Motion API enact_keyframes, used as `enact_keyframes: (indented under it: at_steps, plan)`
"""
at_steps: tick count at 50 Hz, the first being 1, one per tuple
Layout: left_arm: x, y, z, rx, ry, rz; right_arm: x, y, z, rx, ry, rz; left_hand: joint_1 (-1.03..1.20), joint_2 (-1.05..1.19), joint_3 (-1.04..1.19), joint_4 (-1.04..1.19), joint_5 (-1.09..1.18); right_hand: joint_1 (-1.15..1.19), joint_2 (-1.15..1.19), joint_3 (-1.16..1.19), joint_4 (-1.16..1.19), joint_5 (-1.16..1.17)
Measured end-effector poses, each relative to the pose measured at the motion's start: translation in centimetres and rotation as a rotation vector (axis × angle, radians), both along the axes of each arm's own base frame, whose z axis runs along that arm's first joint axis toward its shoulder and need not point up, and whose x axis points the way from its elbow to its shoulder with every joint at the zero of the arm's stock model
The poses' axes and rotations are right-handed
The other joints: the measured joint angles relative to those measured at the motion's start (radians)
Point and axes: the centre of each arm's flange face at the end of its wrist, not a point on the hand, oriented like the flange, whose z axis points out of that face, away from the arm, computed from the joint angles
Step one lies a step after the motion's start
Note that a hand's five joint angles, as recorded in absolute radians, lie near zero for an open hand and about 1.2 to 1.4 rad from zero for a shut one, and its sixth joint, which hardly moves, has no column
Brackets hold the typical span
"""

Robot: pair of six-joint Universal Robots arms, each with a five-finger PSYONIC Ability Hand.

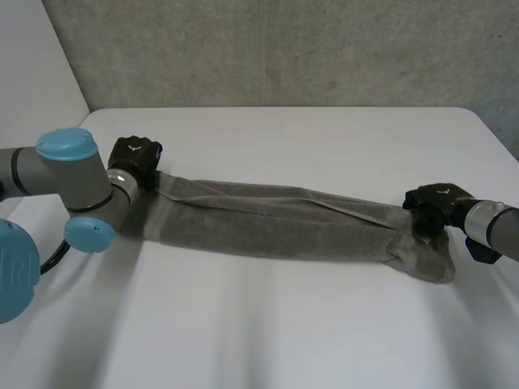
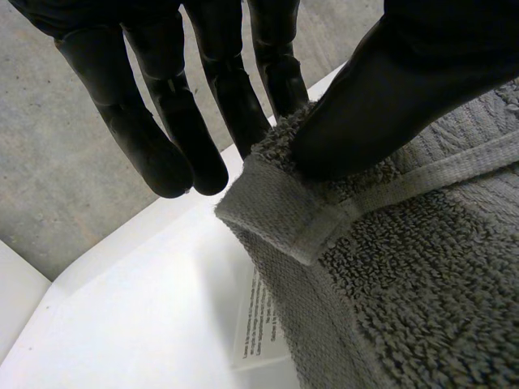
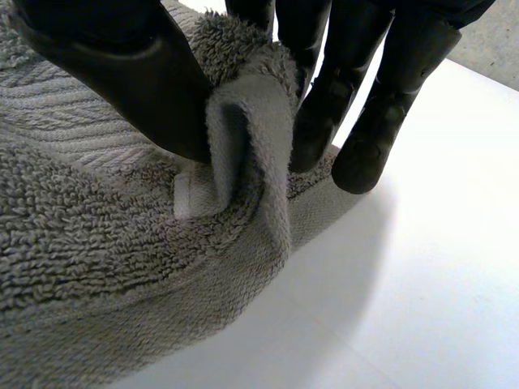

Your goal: Fold the towel.

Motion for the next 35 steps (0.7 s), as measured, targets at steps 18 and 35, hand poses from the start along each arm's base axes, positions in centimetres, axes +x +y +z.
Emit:
enact_keyframes:
  at_steps: [18, 35]
  plan:
    - [0.26, -0.46, -0.77, 0.000, -0.013, 0.044, -0.33, -0.43, 0.26, -0.018, 0.001, -0.029, 0.000, 0.000, 0.000, 0.000, 0.000, -0.038, -0.038, -0.054, -0.029, -0.048]
    - [-0.43, 0.22, -0.55, 0.002, -0.015, 0.030, -0.12, -0.84, 0.73, -0.072, 0.009, -0.032, -1.163, -1.199, -1.259, -1.238, -1.205, -1.065, -1.064, -1.060, -1.060, -1.088]
